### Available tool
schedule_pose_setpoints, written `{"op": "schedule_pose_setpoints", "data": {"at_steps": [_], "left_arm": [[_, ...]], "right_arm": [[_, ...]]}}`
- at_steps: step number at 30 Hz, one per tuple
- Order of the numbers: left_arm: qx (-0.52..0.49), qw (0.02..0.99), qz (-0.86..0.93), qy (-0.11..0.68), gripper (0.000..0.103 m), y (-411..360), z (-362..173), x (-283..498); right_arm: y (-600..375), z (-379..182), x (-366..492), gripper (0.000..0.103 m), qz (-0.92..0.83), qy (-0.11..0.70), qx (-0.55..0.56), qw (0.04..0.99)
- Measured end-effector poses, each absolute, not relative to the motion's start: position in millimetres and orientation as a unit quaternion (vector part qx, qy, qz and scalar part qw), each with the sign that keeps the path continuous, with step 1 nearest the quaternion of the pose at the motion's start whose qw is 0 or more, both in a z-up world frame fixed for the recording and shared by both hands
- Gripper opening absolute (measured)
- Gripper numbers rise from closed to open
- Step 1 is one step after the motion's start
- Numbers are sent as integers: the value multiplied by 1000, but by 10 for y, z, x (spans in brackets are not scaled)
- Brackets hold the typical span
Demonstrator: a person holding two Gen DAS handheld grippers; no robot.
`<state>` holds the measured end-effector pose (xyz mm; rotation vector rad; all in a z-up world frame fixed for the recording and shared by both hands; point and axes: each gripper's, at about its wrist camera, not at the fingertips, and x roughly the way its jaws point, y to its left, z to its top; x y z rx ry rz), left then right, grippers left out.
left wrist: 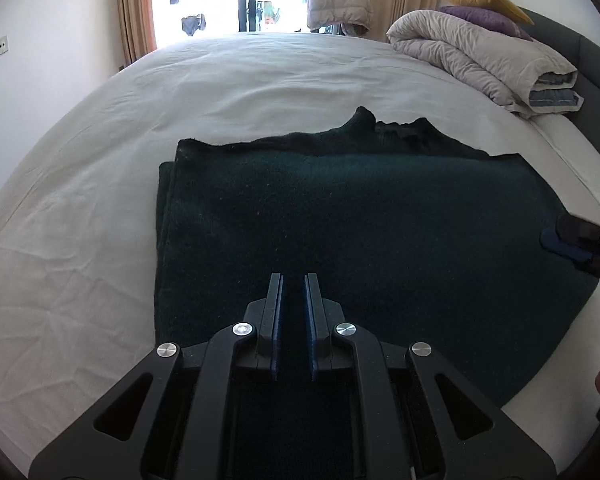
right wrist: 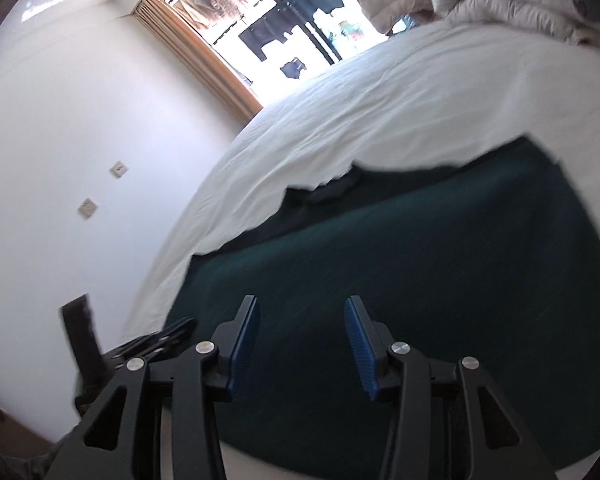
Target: Fold small clothes
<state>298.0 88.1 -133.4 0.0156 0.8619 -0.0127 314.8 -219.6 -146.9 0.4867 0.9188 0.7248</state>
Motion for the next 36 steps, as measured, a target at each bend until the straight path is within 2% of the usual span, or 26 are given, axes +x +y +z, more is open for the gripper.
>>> {"op": "schedule_pose_setpoints", "data": {"at_steps": [2, 3, 5, 9, 16, 17, 22, 25, 28, 33, 36], "left_arm": [[25, 910, -8, 413, 10, 883, -1374, 2930], [26, 910, -8, 413, 10, 904, -1379, 2920], [29, 911, -3, 412, 10, 961, -1386, 2910], [20, 912, 0, 409, 10, 1091, -1403, 2872], [13, 912, 24, 409, 10, 1191, -1259, 2732], [4, 914, 31, 404, 10, 1180, -1186, 2682], [-44, 921, -65, 383, 10, 700, -947, 2561], [-53, 903, -90, 417, 11, 490, -1190, 2678], [-92, 885, -94, 446, 10, 646, -1461, 2712], [-88, 890, -89, 438, 10, 868, -1462, 2617], [-112, 890, -90, 434, 10, 982, -1483, 2604]], "right_arm": [[-2031, -1664, 3021, 44, 334, 453, 187, 805], [-2041, -1732, 2996, 31, 323, 453, 181, 811], [-2269, -1819, 3033, 11, 297, 452, 228, 809], [-2891, -1886, 3037, 0, 218, 428, 279, 832], [-4040, -1882, 2844, 0, 62, 370, 392, 840], [-4017, -1816, 2796, 3, 59, 366, 392, 842], [-3092, -1582, 2737, 10, 203, 374, 369, 826], [-2457, -1740, 2786, 14, 265, 415, 353, 795], [-2081, -1962, 2781, 15, 281, 464, 320, 777], [-2581, -2076, 2746, 0, 236, 443, 367, 783], [-3019, -2066, 2739, 0, 188, 421, 384, 800]]}}
